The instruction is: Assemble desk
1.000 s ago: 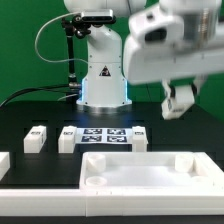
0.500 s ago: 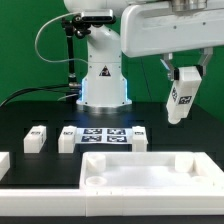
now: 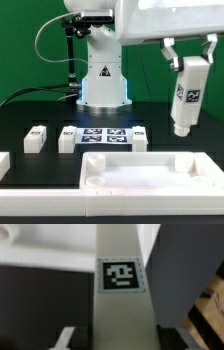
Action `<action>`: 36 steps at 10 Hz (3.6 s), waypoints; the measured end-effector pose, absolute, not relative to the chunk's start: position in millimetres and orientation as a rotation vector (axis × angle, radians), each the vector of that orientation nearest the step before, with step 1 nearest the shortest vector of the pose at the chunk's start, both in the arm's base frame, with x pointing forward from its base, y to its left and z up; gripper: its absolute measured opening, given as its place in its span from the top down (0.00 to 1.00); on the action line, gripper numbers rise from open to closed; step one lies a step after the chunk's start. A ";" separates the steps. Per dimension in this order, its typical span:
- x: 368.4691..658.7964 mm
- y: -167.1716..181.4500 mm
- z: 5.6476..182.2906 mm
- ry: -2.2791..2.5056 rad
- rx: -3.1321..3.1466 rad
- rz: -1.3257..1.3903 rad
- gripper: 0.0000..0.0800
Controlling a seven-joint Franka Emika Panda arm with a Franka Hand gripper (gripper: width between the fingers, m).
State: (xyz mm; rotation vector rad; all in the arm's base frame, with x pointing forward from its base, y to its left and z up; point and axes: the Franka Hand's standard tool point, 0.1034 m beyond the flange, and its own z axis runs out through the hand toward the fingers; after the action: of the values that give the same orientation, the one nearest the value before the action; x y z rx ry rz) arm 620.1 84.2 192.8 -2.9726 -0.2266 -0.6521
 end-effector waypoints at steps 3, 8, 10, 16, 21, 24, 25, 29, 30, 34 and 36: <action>621.0 75.5 189.3 -0.216 -2.924 -0.950 0.64; 627.6 97.6 154.9 -0.235 -2.908 -0.925 0.64; 628.6 101.6 143.8 -0.240 -2.910 -0.905 0.64; 632.5 108.7 133.7 -0.248 -2.904 -0.900 0.64; 629.2 110.8 120.5 -0.248 -2.896 -0.932 0.64; 629.0 110.5 120.2 -0.246 -2.883 -0.985 0.64; 628.9 110.5 119.9 -0.247 -2.883 -0.983 0.54; 628.8 110.4 119.6 -0.247 -2.884 -0.983 0.20; 628.8 110.4 119.6 -0.247 -2.884 -0.983 0.20; 628.5 109.7 117.9 -0.249 -2.896 -0.939 0.19; 640.9 97.4 129.5 -0.230 -2.912 -0.895 0.19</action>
Offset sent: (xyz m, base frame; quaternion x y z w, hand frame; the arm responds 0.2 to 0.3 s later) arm 0.0000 0.0000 0.0000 0.0000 0.1296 0.0000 0.9916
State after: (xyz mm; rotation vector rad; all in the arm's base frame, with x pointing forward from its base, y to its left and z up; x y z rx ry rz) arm 640.9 97.4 129.5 -2.9116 -0.2297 -0.8948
